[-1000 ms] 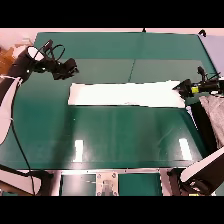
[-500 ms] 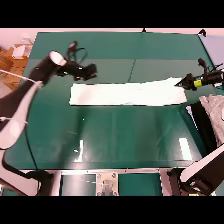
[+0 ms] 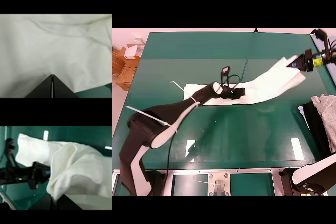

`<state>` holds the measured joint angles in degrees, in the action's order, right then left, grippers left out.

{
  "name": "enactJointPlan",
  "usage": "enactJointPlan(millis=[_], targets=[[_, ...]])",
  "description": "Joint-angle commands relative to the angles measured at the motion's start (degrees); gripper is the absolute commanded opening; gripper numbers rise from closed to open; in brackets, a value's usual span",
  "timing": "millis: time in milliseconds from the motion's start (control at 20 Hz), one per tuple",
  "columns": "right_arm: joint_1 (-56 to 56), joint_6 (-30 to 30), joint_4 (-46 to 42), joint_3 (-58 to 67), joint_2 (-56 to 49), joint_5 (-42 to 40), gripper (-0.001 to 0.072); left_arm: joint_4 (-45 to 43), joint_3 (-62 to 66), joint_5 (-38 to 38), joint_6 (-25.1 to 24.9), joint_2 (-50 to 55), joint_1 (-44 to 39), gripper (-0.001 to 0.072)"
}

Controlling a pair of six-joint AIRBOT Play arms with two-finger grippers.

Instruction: Fold the shirts.

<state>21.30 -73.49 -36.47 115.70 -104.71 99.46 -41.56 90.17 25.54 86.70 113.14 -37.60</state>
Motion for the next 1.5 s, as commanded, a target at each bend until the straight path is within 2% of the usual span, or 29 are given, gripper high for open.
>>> enactJointPlan(millis=[0, 250, 350, 450, 550, 650, 800, 900, 1050, 1150, 1250, 1300, 1350, 1400, 1450], targets=[[-4.39, -1.14, 3.28, 0.15, 5.44, 0.46, 0.0017, 2.62, 0.37, -2.62, -0.17, 2.1, -1.9, 0.0027], [-7.1, -1.57, 3.26, 0.13, 6.12, -0.55, 0.0017, 2.84, 0.44, -0.92, -0.17, 1.81, -1.79, 0.0027], [-7.06, -2.89, 3.26, 0.13, 6.12, -0.63, 0.0017, 2.6, 1.79, 5.88, -0.24, 0.83, 0.04, 0.0026], [-7.28, -3.8, 3.32, 0.15, 6.14, -0.66, 0.0017, -0.9, 4.17, 17.2, -0.37, -1.22, 3.78, 0.0025], [-8.26, -5.6, 3.52, 0.15, 6.14, -1.09, 0.0017, -10.8, 6.56, 32.06, -0.31, -5.09, 8.57, 0.0025], [-10.64, -7.19, 3.48, 0.13, 6.14, -1.84, 0.0017, -25.57, 7.3, 46.07, 0.31, -10.47, 13.2, 0.0025], [-17.57, -10.23, 3.23, 0.04, 6.12, -5.27, 0.0017, -45.03, 7.17, 58.4, 0.17, -17.84, 18.93, 0.0026], [-24.39, -12.09, 2.47, -0.76, 6.1, -10.19, 0.0017, -49.05, 5.99, 61.11, -2.64, -22.32, 23.08, 0.0026], [-36.79, -12.07, 1.68, -4.74, 5.03, -22.49, 0.0017, -49.05, 3.48, 63.23, -8.66, -27.34, 30.18, 0.0026], [-45.66, -12.04, 1.49, -7.87, 2.58, -34.62, 0.0017, -49.05, 2.51, 64.81, -11.76, -28.89, 34.95, 0.0026], [-54.16, -12.0, 1.51, -10.32, -1.92, -48.59, 0.0025, -48.39, 2.54, 64.96, -12.11, -29.27, 39.71, 0.0026], [-58.55, -12.02, 1.53, -10.91, -5.22, -56.59, 0.0214, -47.45, 2.54, 64.63, -12.0, -29.27, 41.79, 0.0026], [-62.25, -12.02, 1.79, -10.93, -8.66, -64.04, 0.0545, -46.01, 2.54, 63.89, -12.02, -29.27, 43.67, 0.0026], [-64.08, -12.07, 2.29, -10.93, -10.88, -68.37, 0.0571, -44.59, 2.54, 63.8, -12.04, -29.27, 45.16, 0.0026], [-64.15, -12.24, 2.84, -10.93, -11.78, -69.33, 0.0568, -43.15, 2.54, 63.8, -12.2, -29.24, 46.56, 0.0026]])
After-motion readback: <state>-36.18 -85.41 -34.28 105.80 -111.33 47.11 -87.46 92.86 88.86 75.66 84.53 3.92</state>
